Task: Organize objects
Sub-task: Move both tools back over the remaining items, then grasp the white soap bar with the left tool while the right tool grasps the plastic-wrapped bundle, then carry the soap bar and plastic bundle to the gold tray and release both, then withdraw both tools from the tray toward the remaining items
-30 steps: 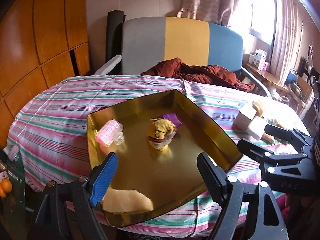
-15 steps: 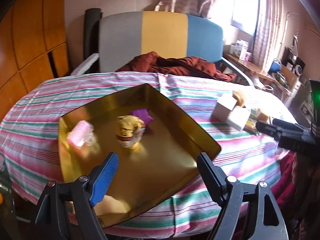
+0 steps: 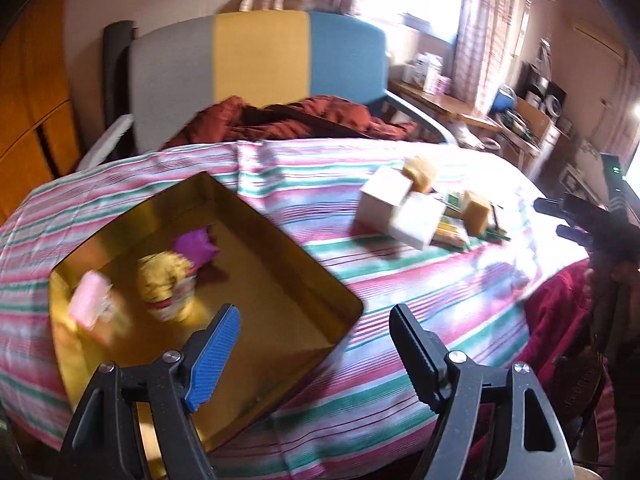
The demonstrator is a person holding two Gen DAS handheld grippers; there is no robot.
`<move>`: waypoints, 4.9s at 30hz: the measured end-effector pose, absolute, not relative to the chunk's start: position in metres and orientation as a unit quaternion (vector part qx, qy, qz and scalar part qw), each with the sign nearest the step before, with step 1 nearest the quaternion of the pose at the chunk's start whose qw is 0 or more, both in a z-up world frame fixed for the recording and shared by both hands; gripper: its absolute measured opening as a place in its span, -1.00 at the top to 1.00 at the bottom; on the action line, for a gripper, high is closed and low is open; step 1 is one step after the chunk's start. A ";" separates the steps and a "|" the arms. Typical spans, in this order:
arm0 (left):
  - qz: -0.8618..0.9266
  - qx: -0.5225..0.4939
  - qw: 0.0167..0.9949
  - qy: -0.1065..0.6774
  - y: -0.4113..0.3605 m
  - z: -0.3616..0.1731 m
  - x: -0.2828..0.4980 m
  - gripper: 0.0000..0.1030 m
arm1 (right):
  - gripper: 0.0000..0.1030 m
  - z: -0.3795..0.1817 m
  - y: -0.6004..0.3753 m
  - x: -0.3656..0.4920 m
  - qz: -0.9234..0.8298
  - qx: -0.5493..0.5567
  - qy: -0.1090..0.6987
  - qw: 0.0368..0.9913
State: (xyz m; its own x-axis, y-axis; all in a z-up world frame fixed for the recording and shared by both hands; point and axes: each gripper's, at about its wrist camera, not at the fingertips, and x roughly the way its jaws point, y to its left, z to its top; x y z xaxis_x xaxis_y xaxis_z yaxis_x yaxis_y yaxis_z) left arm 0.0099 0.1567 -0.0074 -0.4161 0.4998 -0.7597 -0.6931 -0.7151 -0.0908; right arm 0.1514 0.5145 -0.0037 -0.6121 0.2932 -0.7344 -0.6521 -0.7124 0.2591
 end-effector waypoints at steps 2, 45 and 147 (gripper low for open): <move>0.821 -0.412 0.372 0.132 0.173 -0.008 0.009 -0.49 | -0.92 -0.011 0.521 0.154 0.854 -0.343 0.274 0.277; 0.721 -0.443 0.485 0.219 0.374 -0.069 -0.045 0.43 | -0.94 -0.017 0.539 0.165 0.865 -0.291 0.347 0.216; 0.918 -0.381 0.112 -0.015 -0.006 -0.002 -0.025 -0.01 | -0.99 -0.004 0.174 0.022 0.935 -0.353 0.003 -0.034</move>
